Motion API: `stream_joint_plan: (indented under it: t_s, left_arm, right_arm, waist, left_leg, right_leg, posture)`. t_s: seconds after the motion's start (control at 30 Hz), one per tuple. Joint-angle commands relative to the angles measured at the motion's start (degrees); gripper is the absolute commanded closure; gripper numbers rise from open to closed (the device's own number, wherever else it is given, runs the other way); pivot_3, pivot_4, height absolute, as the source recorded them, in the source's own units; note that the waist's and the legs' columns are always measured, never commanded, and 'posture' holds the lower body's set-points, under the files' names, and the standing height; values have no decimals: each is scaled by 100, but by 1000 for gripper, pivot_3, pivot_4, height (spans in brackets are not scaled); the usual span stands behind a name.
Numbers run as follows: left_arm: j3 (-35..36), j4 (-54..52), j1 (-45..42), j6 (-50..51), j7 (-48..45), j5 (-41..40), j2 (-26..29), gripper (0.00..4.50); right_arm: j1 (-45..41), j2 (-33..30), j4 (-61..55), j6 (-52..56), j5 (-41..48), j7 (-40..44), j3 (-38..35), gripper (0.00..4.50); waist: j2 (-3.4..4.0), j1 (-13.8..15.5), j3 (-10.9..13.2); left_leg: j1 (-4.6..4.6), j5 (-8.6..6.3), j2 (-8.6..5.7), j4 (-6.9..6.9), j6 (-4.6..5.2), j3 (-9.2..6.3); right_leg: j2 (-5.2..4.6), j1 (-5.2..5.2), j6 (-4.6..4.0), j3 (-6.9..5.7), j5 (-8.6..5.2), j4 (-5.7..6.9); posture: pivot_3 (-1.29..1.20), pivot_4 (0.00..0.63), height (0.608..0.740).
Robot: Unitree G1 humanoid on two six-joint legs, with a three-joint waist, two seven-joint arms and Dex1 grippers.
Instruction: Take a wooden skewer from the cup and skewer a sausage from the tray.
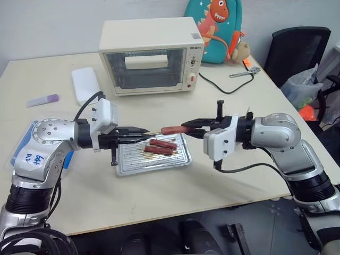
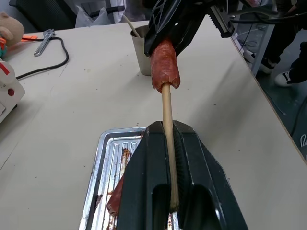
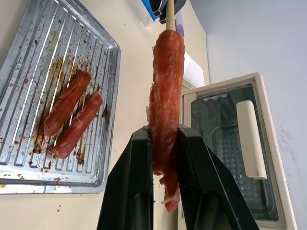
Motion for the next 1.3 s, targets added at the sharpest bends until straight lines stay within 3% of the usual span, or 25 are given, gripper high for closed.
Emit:
stream_joint_plan:
  t_s: [0.03, 0.17, 0.37, 0.5, 0.67, 0.9, 1.0, 1.13, 1.23, 1.3]
  left_arm:
    - [129, -96, -53, -140, 49, -6, 16, 4500]
    - [153, -78, 35, -226, -2, 53, 110, 4500]
    - [339, -81, 248, -333, -2, 128, 295, 4500]
    - [761, -268, 673, -340, 191, 148, 486, 4500]
    - [1761, -743, 1548, -255, 836, 286, 534, 4500]
    - [3203, -1243, 2784, -164, 1802, 773, 311, 4500]
    - [3957, -1214, 3382, -267, 2091, 1070, 107, 4500]
    - [4719, -731, 3975, -526, 2327, 1337, -150, 4500]
    - [4817, -153, 4117, -824, 2380, 1465, -156, 4500]
    - [4747, 121, 3985, -869, 2437, 1425, -95, 4500]
  right_arm:
    - [-99, 43, -179, 3, 127, -24, -70, 3326]
    - [-121, 42, -158, -55, 53, -96, -111, 2262]
    - [-86, -83, -182, 66, 148, -70, -264, 2262]
    - [-155, -241, -332, 1023, 952, 273, -577, 2262]
    - [-541, -404, -366, 2624, 2361, 747, -1028, 2262]
    - [-1281, -352, -112, 4397, 3551, 919, -1217, 2262]
    - [-1426, -279, -103, 4863, 3896, 950, -1213, 1787]
    - [-1594, -183, -130, 5432, 4317, 915, -1225, 772]
    - [-1778, -58, -84, 5754, 4476, 785, -1212, 23]
    - [-1840, -25, -71, 5831, 4487, 733, -1194, 23]
  waist:
    - [0, 0, 0]
    - [0, 0, 0]
    - [0, -7, 0]
    - [0, -3, 0]
    - [0, -5, 0]
    - [0, -8, 0]
    - [0, -8, 0]
    - [0, 3, 0]
    - [0, -15, 0]
    - [-5, 4, -3]
  left_leg:
    - [0, 0, 0, 0, 0, 0]
    - [0, 0, 0, 0, 0, 0]
    - [0, 0, 0, -1, 0, 0]
    - [0, 0, 7, -1, 0, 0]
    - [1, 0, 12, -4, 0, -1]
    - [0, -1, 14, -17, 1, -3]
    - [-1, -2, 15, -22, 0, -4]
    - [-4, -4, 14, -25, 0, -4]
    - [0, -4, 11, -30, 0, 0]
    - [-2, -5, 13, -30, 0, -2]
  right_leg:
    - [0, 0, 0, 0, 0, 0]
    - [0, 0, 0, 0, 0, 0]
    - [0, 0, 0, 0, 0, -1]
    - [0, 0, 0, 1, 0, 0]
    - [-2, 0, -1, 1, 0, 2]
    - [-2, 0, -5, 1, -3, -1]
    - [-1, 0, -9, -2, -5, -2]
    - [-4, 0, -9, -6, -5, -7]
    - [-5, -1, -10, -4, -5, -6]
    - [-5, -1, -12, -11, -7, -7]
  posture:
    - [0, 150, 740]
    - [0, 150, 740]
    - [0, 150, 740]
    - [0, 150, 740]
    - [0, 150, 740]
    - [0, 150, 740]
    - [0, 150, 740]
    - [0, 150, 740]
    - [0, 150, 740]
    - [0, 150, 740]
